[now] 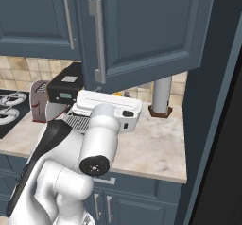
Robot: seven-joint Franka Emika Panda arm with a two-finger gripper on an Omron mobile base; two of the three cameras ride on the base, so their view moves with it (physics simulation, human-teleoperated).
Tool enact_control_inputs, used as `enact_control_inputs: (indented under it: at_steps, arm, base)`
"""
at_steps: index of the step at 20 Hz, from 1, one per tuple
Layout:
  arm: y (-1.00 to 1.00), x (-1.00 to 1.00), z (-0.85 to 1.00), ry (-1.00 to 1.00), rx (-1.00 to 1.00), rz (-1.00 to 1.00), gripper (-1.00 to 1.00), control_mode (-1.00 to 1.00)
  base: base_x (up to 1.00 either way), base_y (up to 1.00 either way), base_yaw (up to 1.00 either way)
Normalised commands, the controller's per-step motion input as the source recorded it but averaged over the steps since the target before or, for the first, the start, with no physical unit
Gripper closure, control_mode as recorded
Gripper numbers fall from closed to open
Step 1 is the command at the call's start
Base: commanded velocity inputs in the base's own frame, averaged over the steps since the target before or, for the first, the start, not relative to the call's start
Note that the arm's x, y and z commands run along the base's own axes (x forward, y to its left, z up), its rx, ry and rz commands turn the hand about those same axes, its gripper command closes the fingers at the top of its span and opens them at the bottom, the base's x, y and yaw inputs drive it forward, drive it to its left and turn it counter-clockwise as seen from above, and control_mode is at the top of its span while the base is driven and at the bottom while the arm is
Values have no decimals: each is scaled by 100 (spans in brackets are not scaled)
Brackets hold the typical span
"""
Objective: Close all open cabinet doors.
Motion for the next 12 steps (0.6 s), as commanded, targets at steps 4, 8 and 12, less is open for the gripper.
enact_control_inputs:
  at_steps: [4,8,12]
  arm:
    - [20,31,0,-2,0,-4,-100,-100]
    - [3,35,0,0,0,-2,-100,-100]
    - [0,37,0,0,0,-1,-100,-100]
  base:
    - [0,0,0]
    - [0,0,0]
    - [0,0,0]
